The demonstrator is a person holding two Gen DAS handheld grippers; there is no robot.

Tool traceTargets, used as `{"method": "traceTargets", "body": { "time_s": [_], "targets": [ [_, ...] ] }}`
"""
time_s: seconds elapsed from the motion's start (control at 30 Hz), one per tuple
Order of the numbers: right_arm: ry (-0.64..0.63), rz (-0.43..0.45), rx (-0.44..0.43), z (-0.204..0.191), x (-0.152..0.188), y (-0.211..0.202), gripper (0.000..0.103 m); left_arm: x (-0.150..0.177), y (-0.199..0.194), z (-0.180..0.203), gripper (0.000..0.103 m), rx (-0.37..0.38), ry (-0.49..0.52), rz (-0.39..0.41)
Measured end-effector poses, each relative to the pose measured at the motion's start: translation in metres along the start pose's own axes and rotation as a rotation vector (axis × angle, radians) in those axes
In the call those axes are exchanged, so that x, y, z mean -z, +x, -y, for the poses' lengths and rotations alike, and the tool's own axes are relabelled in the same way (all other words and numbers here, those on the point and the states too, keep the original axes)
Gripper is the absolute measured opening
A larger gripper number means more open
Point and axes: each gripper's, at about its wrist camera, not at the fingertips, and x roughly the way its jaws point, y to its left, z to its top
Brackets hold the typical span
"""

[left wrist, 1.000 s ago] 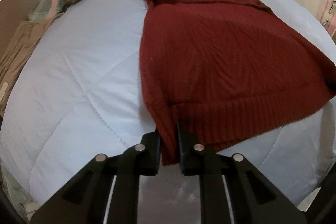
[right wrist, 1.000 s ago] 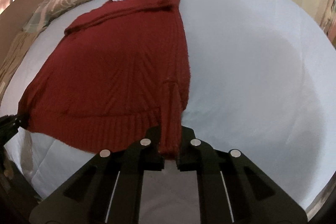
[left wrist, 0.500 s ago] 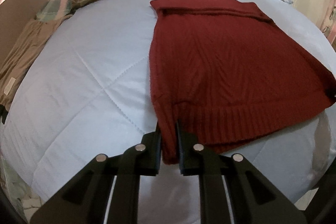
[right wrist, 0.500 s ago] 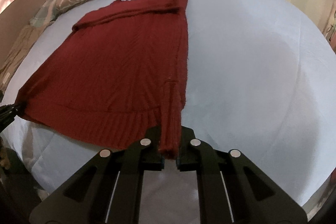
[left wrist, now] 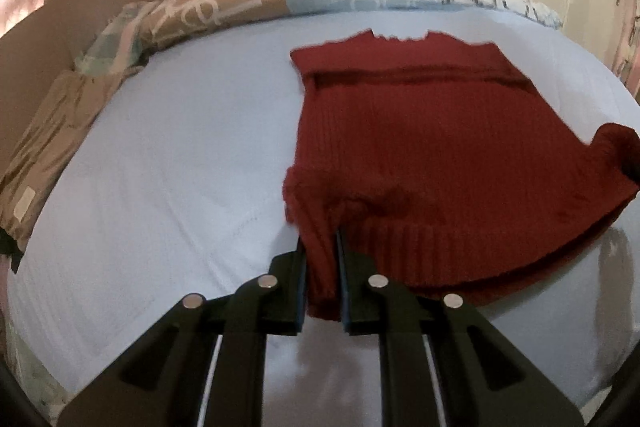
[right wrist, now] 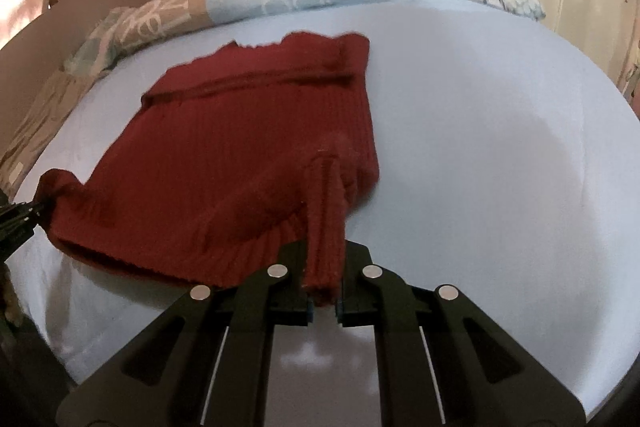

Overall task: Fold small clothes
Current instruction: 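Fold the held hem up toward the collar with both grippers, then release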

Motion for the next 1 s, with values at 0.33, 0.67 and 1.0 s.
{"method": "traceTargets", "body": {
  "time_s": [0.33, 0.67, 1.0],
  "targets": [
    [0.013, 0.092, -0.012, 0.000, -0.076, 0.051, 0.007, -0.078, 0.049, -0.010, 0.013, -0.061, -0.013, 0.092],
    [0.048, 0.143, -0.022, 0.013, -0.147, 0.106, 0.007, -0.164, 0.110, -0.020, 0.013, -0.075, -0.032, 0.161],
    [0.146, 0.090, -0.008, 0.034, -0.204, 0.180, 0.007, -0.238, 0.182, -0.010, 0.013, -0.088, 0.038, 0.171]
  ]
}}
